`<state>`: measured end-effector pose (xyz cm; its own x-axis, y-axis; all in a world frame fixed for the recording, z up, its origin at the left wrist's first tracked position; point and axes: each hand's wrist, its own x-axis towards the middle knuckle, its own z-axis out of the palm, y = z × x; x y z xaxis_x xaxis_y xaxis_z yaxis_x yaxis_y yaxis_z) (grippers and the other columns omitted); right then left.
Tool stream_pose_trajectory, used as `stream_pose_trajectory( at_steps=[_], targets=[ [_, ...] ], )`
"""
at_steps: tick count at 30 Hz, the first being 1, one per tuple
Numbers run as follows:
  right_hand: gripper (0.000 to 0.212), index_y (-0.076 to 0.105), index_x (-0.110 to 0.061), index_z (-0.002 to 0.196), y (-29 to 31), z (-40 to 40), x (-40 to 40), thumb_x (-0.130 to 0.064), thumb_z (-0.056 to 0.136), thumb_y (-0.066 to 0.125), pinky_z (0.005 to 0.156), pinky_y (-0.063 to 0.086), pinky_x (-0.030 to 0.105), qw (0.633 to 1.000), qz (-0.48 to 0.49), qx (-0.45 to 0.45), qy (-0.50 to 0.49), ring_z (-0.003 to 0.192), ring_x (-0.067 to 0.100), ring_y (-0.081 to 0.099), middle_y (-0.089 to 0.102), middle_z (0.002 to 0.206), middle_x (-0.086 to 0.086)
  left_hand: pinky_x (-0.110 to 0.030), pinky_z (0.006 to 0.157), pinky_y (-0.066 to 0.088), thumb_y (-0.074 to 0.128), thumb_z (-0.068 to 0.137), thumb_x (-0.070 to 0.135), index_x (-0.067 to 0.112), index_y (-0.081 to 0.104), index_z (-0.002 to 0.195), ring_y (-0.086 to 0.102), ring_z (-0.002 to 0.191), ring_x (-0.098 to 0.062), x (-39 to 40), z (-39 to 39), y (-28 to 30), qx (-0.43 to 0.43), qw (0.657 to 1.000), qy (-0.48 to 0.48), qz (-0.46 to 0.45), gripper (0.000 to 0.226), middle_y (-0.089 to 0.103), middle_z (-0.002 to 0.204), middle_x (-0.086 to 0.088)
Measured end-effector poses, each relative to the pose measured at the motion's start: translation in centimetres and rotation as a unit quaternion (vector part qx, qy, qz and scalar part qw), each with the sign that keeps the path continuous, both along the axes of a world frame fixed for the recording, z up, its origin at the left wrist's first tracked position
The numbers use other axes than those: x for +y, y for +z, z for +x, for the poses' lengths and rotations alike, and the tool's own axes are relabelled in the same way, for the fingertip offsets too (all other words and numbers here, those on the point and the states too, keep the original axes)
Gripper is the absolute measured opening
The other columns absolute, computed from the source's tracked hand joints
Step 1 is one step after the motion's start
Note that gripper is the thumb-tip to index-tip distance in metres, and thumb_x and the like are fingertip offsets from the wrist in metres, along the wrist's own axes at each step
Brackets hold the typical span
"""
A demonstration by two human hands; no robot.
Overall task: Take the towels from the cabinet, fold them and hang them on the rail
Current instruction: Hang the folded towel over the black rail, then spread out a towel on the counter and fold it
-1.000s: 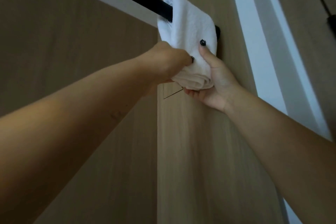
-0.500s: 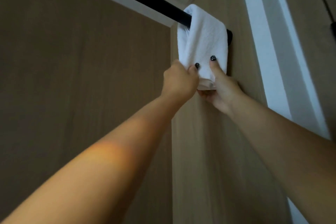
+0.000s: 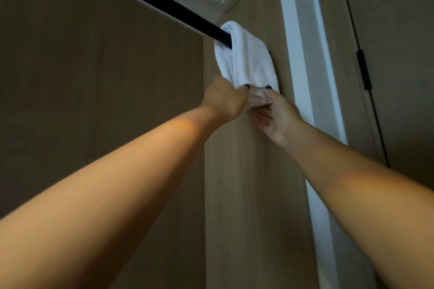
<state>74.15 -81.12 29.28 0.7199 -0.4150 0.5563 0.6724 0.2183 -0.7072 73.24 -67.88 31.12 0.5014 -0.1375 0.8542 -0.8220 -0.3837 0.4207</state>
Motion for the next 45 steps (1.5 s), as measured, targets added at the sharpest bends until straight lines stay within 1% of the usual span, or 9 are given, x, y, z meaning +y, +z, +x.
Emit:
stream_pose_trajectory(
  at_steps=[2,6,9,11,14,17,24,29,45],
  targets=[
    [0.022,0.063,-0.018,0.106,-0.7,-0.9,0.1,-0.036,0.094,0.060,0.075,0.055,0.031,0.999,-0.021,0.028,-0.040,0.101,0.022,0.064,0.065,0.111,0.007,-0.020,0.056,0.036,0.052,0.099,0.038,0.003,0.034,0.140,0.052,0.079,-0.011,0.5,-0.5,-1.0,0.014,1.000,0.019,0.012,0.057,0.049,0.115,-0.005],
    [0.023,0.056,-0.025,0.075,-2.3,-2.6,1.1,-0.045,0.084,0.059,0.090,0.055,0.044,0.976,-0.136,0.064,-0.155,0.090,0.027,0.065,0.064,0.089,0.005,-0.031,0.080,0.045,0.052,0.096,0.045,0.007,0.027,0.146,0.058,0.112,-0.028,2.5,-2.0,-2.4,0.049,0.996,0.059,0.046,0.068,0.054,0.134,-0.011],
    [0.027,0.049,-0.018,0.068,-3.6,-4.1,2.4,-0.028,0.093,0.055,0.058,0.048,0.023,0.945,-0.237,0.029,-0.223,0.063,0.019,0.052,0.051,0.067,0.002,-0.030,0.074,0.045,0.051,0.097,0.042,0.011,0.032,0.143,0.058,0.101,-0.025,4.3,-4.2,-3.2,0.052,0.990,0.111,0.075,0.059,0.056,0.127,-0.006],
    [0.011,0.058,-0.016,0.089,-4.6,-5.1,3.1,-0.022,0.097,0.052,0.061,0.046,0.029,0.928,-0.295,0.009,-0.227,0.073,0.022,0.056,0.057,0.082,0.005,-0.029,0.081,0.043,0.053,0.097,0.041,0.011,0.031,0.145,0.055,0.107,-0.024,5.4,-5.6,-4.0,0.052,0.984,0.142,0.094,0.060,0.052,0.134,-0.007],
    [0.049,0.035,-0.012,0.147,-6.7,-7.8,3.3,-0.020,0.100,0.049,0.104,0.044,0.042,0.859,-0.440,0.033,-0.262,0.128,0.027,0.048,0.042,0.145,0.007,-0.028,0.093,0.041,0.055,0.097,0.040,0.011,0.024,0.151,0.050,0.129,-0.030,7.0,-7.7,-5.6,0.064,0.977,0.163,0.119,0.069,0.044,0.148,-0.014],
    [0.058,0.022,-0.012,0.154,-9.2,-10.9,3.6,-0.020,0.101,0.046,0.118,0.025,0.036,0.777,-0.564,0.020,-0.279,0.145,0.024,0.025,0.025,0.158,0.007,-0.028,0.100,0.037,0.053,0.099,0.036,0.009,0.022,0.152,0.045,0.135,-0.029,8.6,-9.9,-7.9,0.082,0.968,0.189,0.141,0.067,0.043,0.150,-0.016],
    [0.069,0.007,-0.012,0.157,-14.9,-16.6,5.4,-0.034,0.102,0.043,0.121,0.012,0.034,0.612,-0.746,-0.008,-0.262,0.151,0.020,0.007,0.007,0.164,0.005,-0.031,0.115,0.026,0.047,0.100,0.041,0.015,0.013,0.155,0.030,0.145,-0.022,13.1,-15.7,-16.3,0.162,0.933,0.206,0.246,0.069,0.025,0.161,-0.008],
    [0.073,0.005,-0.012,0.157,-17.9,-19.8,9.2,-0.041,0.101,0.042,0.123,0.005,0.034,0.553,-0.804,-0.039,-0.215,0.152,0.020,-0.002,0.002,0.165,0.004,-0.028,0.120,0.012,0.042,0.100,0.048,0.021,0.008,0.157,0.003,0.151,-0.010,18.1,-19.6,-21.1,0.176,0.904,0.231,0.312,0.071,0.006,0.165,-0.001],
    [0.085,-0.004,-0.036,0.155,-33.1,-29.6,31.7,-0.056,0.093,0.050,0.124,0.009,0.033,0.684,-0.729,-0.013,0.019,0.147,-0.001,-0.016,-0.011,0.162,-0.020,-0.015,0.114,0.002,0.040,0.100,0.049,0.024,0.003,0.157,-0.011,0.143,0.006,43.9,-33.7,-32.4,0.201,0.863,0.299,0.355,0.072,-0.005,0.164,0.011]
  ],
)
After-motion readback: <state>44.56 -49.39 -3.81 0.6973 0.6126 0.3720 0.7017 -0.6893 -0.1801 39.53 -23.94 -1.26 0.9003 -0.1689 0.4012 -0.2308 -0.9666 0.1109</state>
